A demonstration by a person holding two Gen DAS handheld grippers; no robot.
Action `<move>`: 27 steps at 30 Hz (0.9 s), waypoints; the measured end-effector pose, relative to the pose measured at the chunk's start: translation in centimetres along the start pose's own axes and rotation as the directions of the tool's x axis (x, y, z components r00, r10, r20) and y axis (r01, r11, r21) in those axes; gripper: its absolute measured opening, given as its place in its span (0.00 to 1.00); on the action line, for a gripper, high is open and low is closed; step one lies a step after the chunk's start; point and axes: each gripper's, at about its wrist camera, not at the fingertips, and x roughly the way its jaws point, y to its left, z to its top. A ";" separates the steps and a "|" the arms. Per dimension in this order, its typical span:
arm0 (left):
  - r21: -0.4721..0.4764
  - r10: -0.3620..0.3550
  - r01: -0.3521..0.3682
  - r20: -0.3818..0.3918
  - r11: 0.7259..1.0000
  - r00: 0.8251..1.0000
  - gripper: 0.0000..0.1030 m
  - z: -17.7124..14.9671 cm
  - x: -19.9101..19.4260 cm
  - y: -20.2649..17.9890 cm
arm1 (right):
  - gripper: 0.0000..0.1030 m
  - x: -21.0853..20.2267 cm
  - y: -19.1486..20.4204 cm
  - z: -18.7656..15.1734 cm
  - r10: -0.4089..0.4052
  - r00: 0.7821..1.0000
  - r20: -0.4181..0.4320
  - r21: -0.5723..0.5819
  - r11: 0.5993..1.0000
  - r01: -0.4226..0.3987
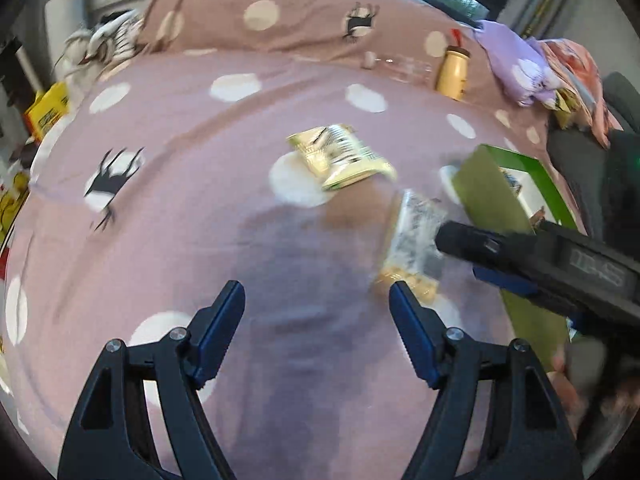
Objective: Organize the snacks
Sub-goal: 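Move the open right gripper over the wafer-cracker packet, then grasp the clear wafer-cracker packet with the right gripper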
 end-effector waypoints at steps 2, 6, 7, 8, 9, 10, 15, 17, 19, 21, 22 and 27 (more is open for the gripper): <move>-0.029 0.005 -0.005 -0.002 1.000 1.000 0.71 -0.5 -0.2 1.0 | 0.74 2.6 0.5 0.6 -0.121 0.993 -0.014 -0.004 0.993 0.121; -0.062 0.009 -0.009 -0.009 0.998 1.000 0.71 -1.1 -0.3 2.3 | 0.74 5.0 1.0 1.2 -0.201 0.979 -0.031 -0.030 0.979 0.200; -0.063 0.012 -0.013 -0.011 0.998 1.000 0.71 -1.1 -0.2 2.5 | 0.74 5.9 1.9 1.3 -0.264 0.964 -0.005 -0.099 0.960 0.263; -0.066 0.021 -0.022 -0.012 0.998 1.000 0.71 -1.3 -0.2 2.7 | 0.74 6.1 2.4 1.2 -0.297 0.955 0.023 -0.136 0.945 0.298; -0.070 0.027 -0.028 -0.010 0.997 1.000 0.71 -1.3 -0.3 2.9 | 0.74 6.4 2.7 1.1 -0.317 0.948 0.039 -0.167 0.933 0.319; -0.076 0.030 -0.030 -0.008 0.997 1.000 0.71 -1.4 -0.3 3.0 | 0.73 6.6 2.8 0.9 -0.315 0.948 0.034 -0.182 0.931 0.316; -0.107 0.023 -0.023 0.002 0.994 1.000 0.71 -1.4 -0.7 3.7 | 0.52 5.6 3.4 -0.3 -0.217 0.976 0.004 -0.280 0.937 0.209; -0.115 0.031 -0.030 0.007 0.993 0.999 0.71 -1.4 -1.0 3.8 | 0.50 5.0 3.5 -1.2 -0.151 0.988 -0.043 -0.320 0.939 0.130; -0.128 0.037 -0.034 0.019 0.991 0.999 0.71 -1.4 -1.4 3.9 | 0.50 4.4 3.8 -2.4 -0.094 0.990 -0.104 -0.375 0.926 0.049; -0.134 0.030 -0.026 0.026 0.991 0.999 0.71 -1.4 -1.8 4.1 | 0.50 4.0 3.7 -3.6 -0.061 0.986 -0.157 -0.403 0.915 -0.007; -0.137 0.024 -0.020 0.027 0.990 0.999 0.71 -1.4 -1.9 4.0 | 0.50 4.0 3.7 -3.6 -0.061 0.986 -0.157 -0.403 0.915 -0.007; -0.158 0.003 -0.002 0.008 0.987 1.000 0.69 -1.5 -1.9 3.6 | 0.50 1.3 3.0 -4.6 -0.023 0.982 -0.186 -0.393 0.918 -0.053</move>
